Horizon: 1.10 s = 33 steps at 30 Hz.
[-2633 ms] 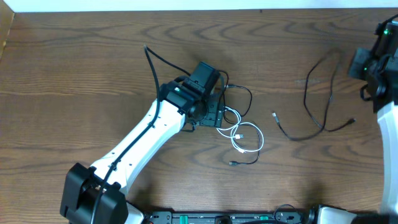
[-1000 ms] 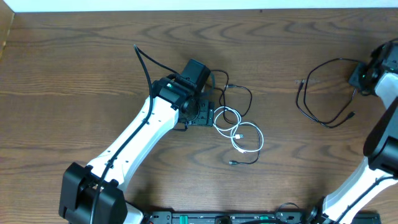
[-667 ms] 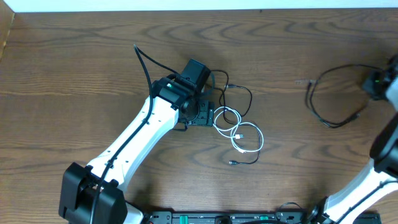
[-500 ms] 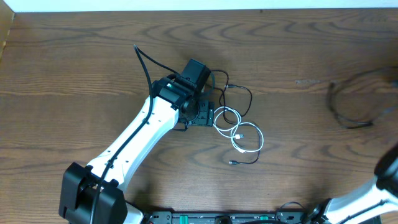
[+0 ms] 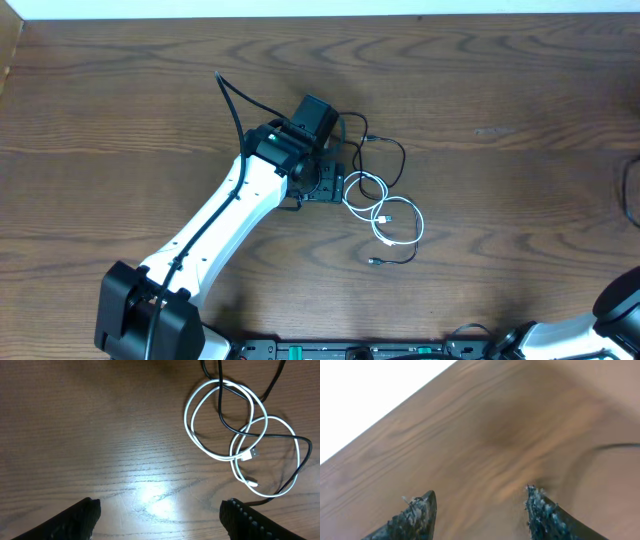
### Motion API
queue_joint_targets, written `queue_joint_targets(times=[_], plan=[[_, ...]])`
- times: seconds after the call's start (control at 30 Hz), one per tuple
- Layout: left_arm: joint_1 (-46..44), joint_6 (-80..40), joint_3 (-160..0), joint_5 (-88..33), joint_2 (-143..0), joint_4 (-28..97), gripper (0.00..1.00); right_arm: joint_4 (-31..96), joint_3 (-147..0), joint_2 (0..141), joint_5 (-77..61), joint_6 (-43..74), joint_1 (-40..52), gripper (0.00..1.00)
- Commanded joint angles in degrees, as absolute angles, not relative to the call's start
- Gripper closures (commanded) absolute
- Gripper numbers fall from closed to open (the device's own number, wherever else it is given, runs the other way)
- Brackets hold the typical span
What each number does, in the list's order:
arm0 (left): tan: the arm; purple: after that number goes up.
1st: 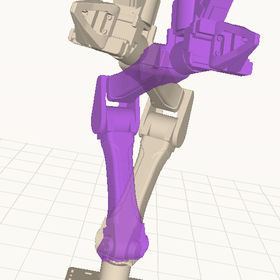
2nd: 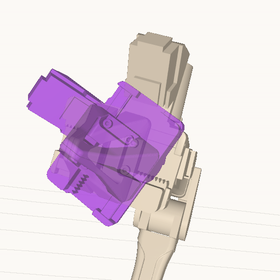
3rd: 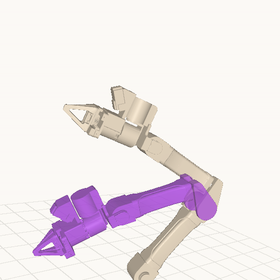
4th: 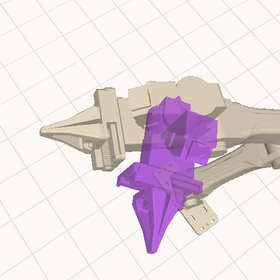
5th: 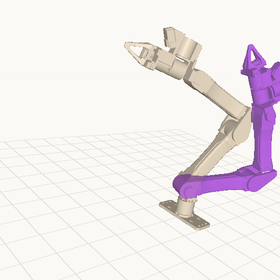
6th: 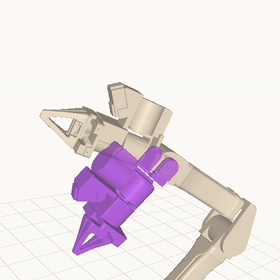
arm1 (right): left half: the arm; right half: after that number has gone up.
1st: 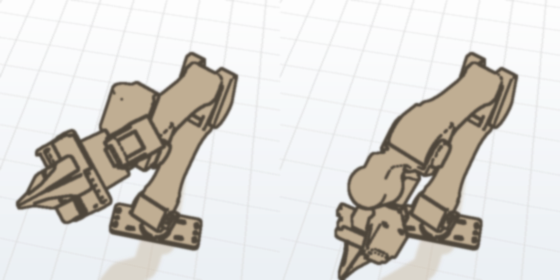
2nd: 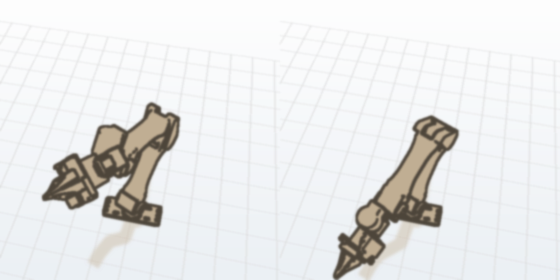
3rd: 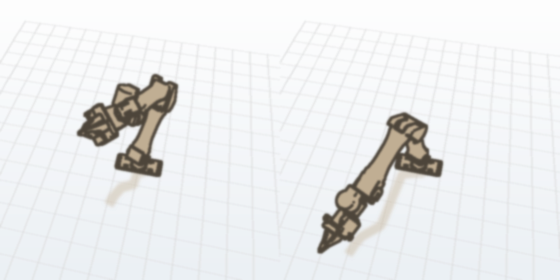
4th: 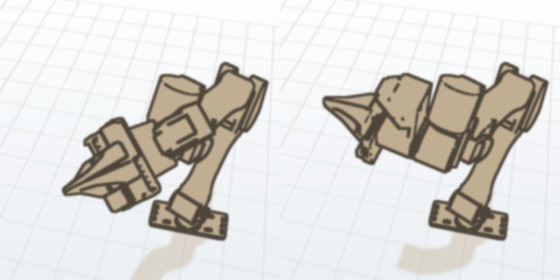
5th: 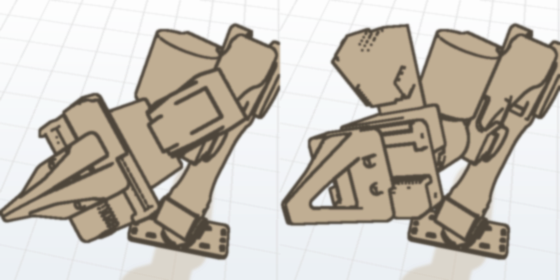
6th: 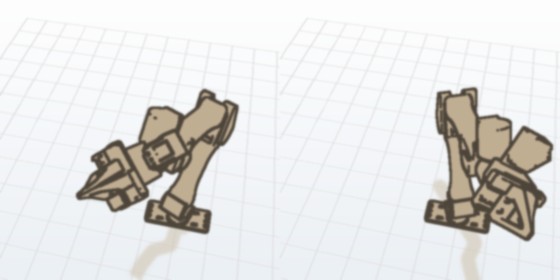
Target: Untangle cables
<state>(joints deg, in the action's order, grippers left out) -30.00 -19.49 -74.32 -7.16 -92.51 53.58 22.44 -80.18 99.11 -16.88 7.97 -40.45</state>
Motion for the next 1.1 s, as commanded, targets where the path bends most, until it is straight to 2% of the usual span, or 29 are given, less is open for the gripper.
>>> queue_joint_targets(times=[0.0, 0.33, 0.53, 0.73, 0.93, 1.07], plan=[[-29.89, -20.56, -74.11, -6.33, -92.88, 53.76, 0.19, 25.67, -80.36, 99.7, -29.15, 8.1, -36.49, 0.43], [-27.18, -20.69, -74.11, -4.19, -88.95, 56.6, 0.19, 41.87, -80.36, 99.7, -28.84, 5.02, -24.4, 0.34], [-23.51, -20.71, -74.11, -4.03, -82.72, 58.17, 0.18, 49.15, -80.36, 99.7, -28.86, 3.4, -19.29, 0.32], [-21.37, -21.28, -74.08, -3.81, -79.72, 60.84, 0.15, 61.39, -80.36, 99.7, -28.88, -3.79, -13.17, 0.29], [-19.92, -27.31, -72.95, -3.77, -81.45, 59.07, 0.15, 71.4, -80.01, 99.7, -27.64, -13.82, -0.67, 0.28], [-19.9, -27.55, -72.95, -3.77, -82.7, 59.33, 0.15, 70.13, -78.37, 99.72, -21.54, -13.82, 6.5, 0.27]])
